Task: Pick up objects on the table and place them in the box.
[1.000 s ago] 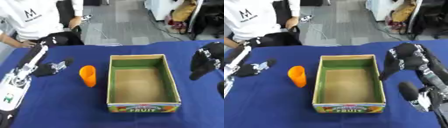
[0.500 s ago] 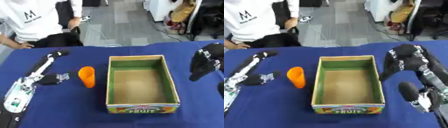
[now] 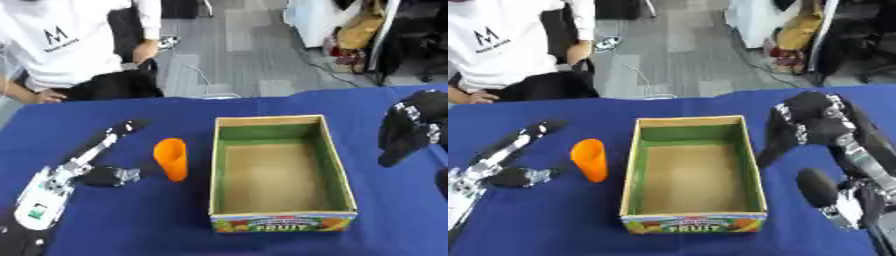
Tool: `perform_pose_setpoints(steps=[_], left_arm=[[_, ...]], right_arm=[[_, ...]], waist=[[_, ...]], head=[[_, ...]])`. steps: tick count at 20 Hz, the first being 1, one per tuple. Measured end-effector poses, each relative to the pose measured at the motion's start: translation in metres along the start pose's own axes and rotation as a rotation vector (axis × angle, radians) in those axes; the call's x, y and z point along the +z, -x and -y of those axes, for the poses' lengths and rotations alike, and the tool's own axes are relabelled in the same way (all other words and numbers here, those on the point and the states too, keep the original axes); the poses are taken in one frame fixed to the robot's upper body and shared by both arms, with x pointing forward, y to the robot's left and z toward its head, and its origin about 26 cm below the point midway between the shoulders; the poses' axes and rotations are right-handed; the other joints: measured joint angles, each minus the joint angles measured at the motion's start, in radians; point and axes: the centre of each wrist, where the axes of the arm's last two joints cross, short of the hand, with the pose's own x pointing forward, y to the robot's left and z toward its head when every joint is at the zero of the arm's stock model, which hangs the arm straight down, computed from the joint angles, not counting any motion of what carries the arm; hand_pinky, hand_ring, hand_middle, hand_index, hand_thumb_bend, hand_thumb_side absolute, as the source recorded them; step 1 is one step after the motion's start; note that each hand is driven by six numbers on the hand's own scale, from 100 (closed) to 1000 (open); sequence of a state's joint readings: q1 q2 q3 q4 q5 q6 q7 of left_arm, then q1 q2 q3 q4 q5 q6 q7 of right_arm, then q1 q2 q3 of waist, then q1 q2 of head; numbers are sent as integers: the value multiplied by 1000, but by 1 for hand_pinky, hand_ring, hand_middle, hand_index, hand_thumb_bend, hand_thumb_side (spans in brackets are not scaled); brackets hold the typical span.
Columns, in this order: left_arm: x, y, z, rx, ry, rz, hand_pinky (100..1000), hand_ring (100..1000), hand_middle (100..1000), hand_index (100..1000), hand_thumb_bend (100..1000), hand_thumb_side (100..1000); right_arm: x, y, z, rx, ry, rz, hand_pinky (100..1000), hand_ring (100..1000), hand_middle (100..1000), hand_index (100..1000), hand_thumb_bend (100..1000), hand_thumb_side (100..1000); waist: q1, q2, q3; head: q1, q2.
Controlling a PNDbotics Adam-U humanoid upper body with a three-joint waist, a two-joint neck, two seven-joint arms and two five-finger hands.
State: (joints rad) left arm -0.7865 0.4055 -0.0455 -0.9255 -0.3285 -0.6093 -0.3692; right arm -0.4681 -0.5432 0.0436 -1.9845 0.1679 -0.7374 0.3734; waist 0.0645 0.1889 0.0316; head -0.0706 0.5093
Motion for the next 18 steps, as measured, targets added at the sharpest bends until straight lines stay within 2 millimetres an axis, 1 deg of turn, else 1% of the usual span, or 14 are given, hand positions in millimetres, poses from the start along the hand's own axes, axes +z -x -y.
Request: perform_pose_setpoints(steps=[11,18], left_arm=[[-6,5,-5,-34,79,-35,1000,979,983,1000,1000,549],[-8,9,-7,-38,110,-70,1000,986,993,1000,1000,497]], right_arm=[[-4,1,0,-8,12,11,100,353,361,537,126,967],[-7,1,0,-17,20,18,100,353,361,537,127,967]], waist=[[0,1,-16],[0,6,-25]], head=[[0,-8],[4,-8]])
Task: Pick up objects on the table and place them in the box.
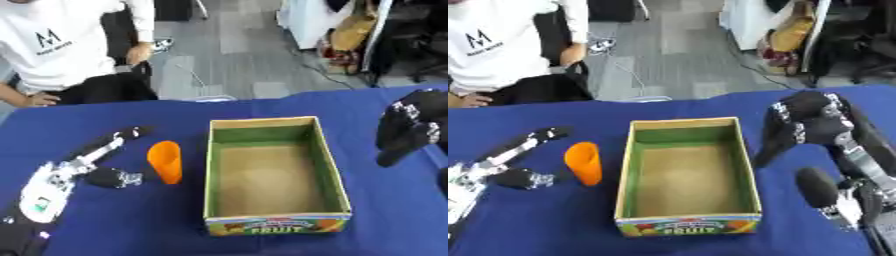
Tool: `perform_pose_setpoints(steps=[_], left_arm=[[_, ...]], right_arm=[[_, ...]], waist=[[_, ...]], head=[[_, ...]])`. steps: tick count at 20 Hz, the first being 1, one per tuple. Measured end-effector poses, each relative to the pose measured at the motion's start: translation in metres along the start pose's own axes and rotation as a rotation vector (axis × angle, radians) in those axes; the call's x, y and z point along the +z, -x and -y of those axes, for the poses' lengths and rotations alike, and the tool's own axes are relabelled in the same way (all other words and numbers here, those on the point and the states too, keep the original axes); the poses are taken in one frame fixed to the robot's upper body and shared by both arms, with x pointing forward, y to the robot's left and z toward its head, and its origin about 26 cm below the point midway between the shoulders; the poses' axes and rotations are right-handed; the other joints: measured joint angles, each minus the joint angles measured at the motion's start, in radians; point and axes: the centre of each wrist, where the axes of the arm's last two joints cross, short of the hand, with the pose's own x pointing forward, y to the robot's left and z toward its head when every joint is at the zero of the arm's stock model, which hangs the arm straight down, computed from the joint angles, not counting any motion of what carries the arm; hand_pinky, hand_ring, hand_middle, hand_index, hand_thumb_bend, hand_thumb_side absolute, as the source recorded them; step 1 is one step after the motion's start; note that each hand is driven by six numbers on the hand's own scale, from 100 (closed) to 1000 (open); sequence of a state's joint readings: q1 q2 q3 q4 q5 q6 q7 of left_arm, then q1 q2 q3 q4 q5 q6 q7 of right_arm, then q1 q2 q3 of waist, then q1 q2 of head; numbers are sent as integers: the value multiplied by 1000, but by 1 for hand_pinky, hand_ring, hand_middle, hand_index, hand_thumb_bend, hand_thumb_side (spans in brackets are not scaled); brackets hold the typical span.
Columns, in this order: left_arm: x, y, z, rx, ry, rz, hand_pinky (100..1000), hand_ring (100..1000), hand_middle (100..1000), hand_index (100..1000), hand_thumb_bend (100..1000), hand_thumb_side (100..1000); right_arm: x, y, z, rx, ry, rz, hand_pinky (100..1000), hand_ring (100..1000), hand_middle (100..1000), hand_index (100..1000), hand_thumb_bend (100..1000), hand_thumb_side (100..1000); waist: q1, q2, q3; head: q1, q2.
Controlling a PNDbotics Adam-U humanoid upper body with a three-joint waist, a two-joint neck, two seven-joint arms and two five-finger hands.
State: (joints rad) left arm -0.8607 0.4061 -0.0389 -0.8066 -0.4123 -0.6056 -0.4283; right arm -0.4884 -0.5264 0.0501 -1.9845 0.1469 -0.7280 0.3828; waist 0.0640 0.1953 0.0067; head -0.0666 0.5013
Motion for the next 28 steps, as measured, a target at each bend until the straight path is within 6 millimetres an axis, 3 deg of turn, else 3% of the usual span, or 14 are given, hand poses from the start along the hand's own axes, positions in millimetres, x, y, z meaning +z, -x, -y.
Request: perform_pose_setpoints(steps=[7,28], left_arm=[[-6,2,-7,43,47,-48,1000,997,1000,1000,1000,430],[-26,0,-35,35,294,-245,1000,1000,1000,1000,1000,403]], right_arm=[[-3,1,2,-1,2,9,100,352,362,537,126,968],[-8,1,2,-12,0,20,100,354,366,538,128,973]], waist=[[4,1,-12],[23,11,-34]], head=[[6,1],[24,1]])
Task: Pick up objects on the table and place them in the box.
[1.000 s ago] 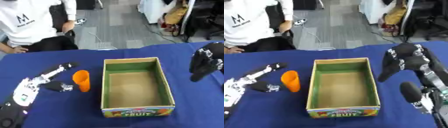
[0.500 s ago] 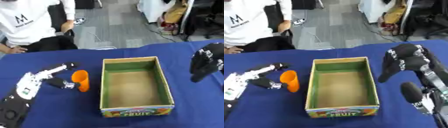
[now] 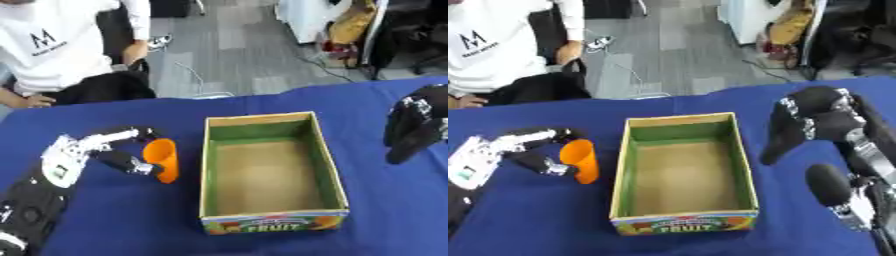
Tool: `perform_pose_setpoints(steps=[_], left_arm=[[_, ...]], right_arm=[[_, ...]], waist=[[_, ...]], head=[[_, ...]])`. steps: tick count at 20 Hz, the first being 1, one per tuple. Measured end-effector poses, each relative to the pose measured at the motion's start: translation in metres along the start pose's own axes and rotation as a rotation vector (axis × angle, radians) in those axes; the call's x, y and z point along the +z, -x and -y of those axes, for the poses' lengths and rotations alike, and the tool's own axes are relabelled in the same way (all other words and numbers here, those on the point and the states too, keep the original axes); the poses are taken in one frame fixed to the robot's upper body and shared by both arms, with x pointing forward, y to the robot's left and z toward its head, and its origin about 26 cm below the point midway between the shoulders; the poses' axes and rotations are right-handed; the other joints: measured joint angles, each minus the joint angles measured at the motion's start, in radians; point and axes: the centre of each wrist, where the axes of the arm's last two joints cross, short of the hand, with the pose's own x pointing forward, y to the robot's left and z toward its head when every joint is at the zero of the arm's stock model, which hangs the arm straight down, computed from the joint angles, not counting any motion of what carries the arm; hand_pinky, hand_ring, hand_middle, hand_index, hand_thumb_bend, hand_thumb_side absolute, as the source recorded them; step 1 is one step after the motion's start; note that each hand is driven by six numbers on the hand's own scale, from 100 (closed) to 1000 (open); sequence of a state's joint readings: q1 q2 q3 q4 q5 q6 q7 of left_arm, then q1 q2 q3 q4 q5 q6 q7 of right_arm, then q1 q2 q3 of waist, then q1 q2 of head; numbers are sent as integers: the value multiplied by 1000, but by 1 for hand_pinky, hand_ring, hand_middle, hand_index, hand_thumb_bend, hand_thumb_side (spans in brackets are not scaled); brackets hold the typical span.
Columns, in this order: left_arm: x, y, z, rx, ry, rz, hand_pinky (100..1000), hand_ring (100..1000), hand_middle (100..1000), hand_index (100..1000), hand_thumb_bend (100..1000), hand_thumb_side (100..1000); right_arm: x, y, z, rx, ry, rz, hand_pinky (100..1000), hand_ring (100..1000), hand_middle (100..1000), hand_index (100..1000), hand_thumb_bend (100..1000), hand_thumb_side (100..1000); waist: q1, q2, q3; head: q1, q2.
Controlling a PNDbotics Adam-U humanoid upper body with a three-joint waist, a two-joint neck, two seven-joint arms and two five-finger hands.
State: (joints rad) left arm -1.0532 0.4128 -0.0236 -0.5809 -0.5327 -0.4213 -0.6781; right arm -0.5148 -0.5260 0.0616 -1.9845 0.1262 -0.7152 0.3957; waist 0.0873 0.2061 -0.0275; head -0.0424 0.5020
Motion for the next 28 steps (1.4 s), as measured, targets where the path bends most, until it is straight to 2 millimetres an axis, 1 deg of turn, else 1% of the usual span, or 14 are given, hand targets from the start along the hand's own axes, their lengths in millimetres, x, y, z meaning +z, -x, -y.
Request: perform_pose_setpoints(steps=[4,5,6,9,12,28], left_arm=[[1,-2,-6,-10,5,-14,1000,1000,1000,1000,1000,401],[2,-3,-8,-14,4,-16,1000,1000,1000,1000,1000,418],[3,-3,-11,-19,0,-19,1000,1000,1000,1000,1000,401],[6,-3,-18,-25,-6,-29,1000,1000,1000,1000,1000,399],[6,-4,-20,-24,1,-36,1000,1000,1000,1000,1000,398],[4,-3,-17,37,112,-120,1000,1000,1000,1000,1000,402]], right_arm=[[-1,0,1,1,-1,1,100,354,366,538,130,975],[-1,0,1,1,-1,1,100,354,366,538,125,976],[-1,0,1,1,-1,1,100,354,366,538,131,976],[-1,0,1,1,-2,2,100,355,366,538,133,977],[-2,0,2,4,-1,5,100,354,367,539,134,978],[-3,1,2,4,-5,4,100,356,368,538,134,979]], waist=[[4,1,-2],[5,2,-3],[7,2,-5],[13,4,-9],[13,7,-12],[16,8,-13]], head=[[8,0],[9,0],[9,0],[9,-1],[13,-1],[17,-1]])
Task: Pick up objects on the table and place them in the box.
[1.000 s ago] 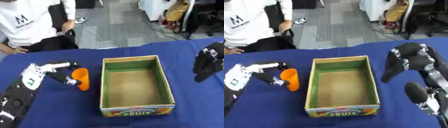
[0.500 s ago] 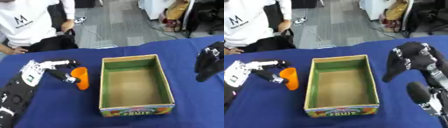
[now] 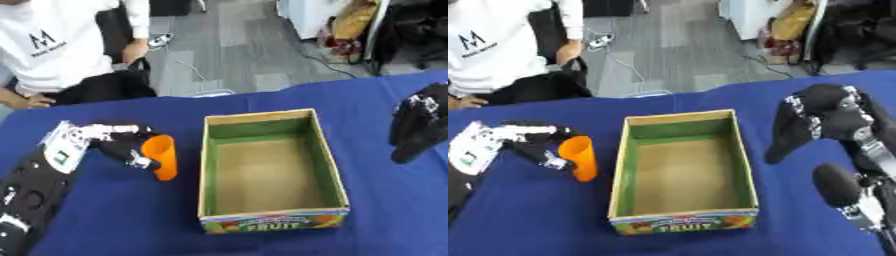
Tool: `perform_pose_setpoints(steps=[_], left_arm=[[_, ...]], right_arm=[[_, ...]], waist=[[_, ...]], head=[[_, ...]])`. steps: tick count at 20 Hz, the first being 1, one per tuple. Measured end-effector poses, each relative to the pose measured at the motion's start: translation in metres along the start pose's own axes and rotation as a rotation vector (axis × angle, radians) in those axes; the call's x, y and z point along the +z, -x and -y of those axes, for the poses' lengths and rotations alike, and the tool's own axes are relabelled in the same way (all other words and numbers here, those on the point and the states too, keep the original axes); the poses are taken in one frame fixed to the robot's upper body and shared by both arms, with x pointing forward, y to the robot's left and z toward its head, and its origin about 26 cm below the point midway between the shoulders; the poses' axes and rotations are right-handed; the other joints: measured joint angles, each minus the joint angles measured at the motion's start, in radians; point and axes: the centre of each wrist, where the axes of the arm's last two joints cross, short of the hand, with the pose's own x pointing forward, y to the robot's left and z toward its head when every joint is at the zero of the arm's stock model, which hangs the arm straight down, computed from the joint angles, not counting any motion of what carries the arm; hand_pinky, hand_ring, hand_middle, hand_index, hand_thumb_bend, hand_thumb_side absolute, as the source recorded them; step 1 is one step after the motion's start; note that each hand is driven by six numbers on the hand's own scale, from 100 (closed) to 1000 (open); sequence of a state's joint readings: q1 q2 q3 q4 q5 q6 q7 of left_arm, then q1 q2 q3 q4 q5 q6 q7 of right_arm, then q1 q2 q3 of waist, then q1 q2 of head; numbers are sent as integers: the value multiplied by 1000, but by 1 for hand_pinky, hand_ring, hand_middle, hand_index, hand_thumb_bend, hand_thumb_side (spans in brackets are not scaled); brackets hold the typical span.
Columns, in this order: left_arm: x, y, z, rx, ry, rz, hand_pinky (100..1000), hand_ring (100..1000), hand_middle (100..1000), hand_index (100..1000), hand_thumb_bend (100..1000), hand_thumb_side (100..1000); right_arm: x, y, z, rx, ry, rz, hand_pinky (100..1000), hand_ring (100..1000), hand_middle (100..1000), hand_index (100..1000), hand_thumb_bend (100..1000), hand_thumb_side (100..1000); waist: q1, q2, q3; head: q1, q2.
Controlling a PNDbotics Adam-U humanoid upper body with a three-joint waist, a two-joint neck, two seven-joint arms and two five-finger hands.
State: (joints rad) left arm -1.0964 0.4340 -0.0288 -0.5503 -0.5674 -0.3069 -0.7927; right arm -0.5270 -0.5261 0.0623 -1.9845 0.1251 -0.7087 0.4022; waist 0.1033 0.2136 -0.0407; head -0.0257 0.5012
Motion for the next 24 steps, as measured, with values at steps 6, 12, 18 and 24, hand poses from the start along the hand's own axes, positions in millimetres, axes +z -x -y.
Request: perform_pose_setpoints(steps=[6,12,18,24], left_arm=[[-1,-1,1,3,14,-6,1000,1000,1000,1000,1000,407],[-4,-4,1,-5,5,10,1000,966,987,1000,1000,403],[-6,-7,2,-34,-39,52,768,662,808,836,1000,304],[-8,-5,6,-44,-72,77,537,528,728,777,886,260]], right_arm=[[0,0,0,0,0,0,100,356,369,538,133,979],[-1,0,1,1,2,5,100,355,369,538,132,979],[-2,0,1,0,3,7,100,355,368,538,130,980],[-2,0,1,-2,4,8,100,355,368,538,129,981]], waist=[[1,0,0],[3,0,-1],[3,0,-2],[3,0,-3]], head=[[0,0],[0,0],[0,0],[0,0]])
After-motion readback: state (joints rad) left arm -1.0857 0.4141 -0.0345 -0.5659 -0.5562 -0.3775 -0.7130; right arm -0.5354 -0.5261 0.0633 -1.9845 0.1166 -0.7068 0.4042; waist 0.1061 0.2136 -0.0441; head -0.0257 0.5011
